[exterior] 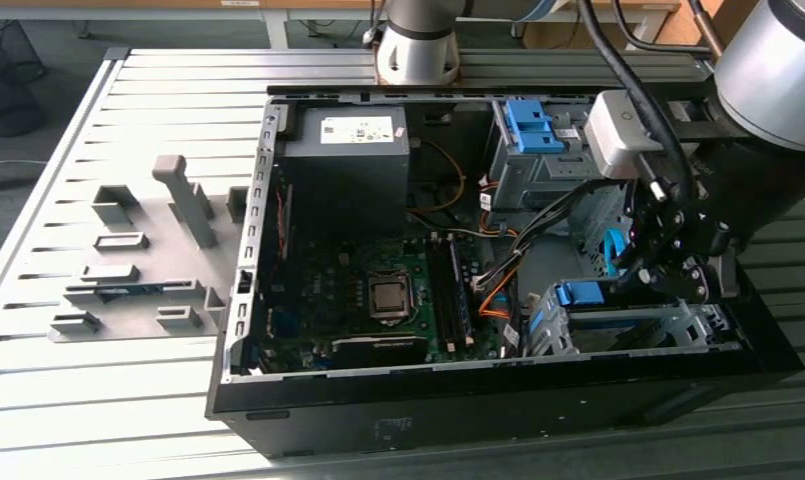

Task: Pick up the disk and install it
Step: 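Insert the second disk wire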

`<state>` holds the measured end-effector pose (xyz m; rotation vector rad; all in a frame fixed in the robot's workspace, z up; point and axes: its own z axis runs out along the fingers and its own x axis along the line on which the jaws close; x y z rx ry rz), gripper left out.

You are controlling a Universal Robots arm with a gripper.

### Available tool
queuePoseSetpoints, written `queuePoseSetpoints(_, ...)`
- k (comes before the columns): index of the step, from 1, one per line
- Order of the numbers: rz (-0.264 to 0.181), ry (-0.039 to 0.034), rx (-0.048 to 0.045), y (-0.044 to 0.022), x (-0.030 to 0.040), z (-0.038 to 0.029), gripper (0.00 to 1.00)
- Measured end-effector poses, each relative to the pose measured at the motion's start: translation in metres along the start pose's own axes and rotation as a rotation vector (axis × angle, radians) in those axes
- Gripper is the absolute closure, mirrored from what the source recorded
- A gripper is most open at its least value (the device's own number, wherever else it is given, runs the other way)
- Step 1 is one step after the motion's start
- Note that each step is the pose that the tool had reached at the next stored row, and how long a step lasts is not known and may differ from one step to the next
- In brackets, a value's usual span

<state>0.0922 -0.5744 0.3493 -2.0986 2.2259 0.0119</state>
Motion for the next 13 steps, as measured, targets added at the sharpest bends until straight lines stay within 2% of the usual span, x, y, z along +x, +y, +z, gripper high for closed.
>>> queuePoseSetpoints(2,0.0,-0.0003,0.0,0.0,0.0,0.0,0.78)
queuePoseSetpoints(4,0.0,-0.0003,0.0,0.0,0.0,-0.0002,0.89)
queuePoseSetpoints(13,0.0,0.0,0.0,-0.0001,-0.0001,-0.0015,0.89)
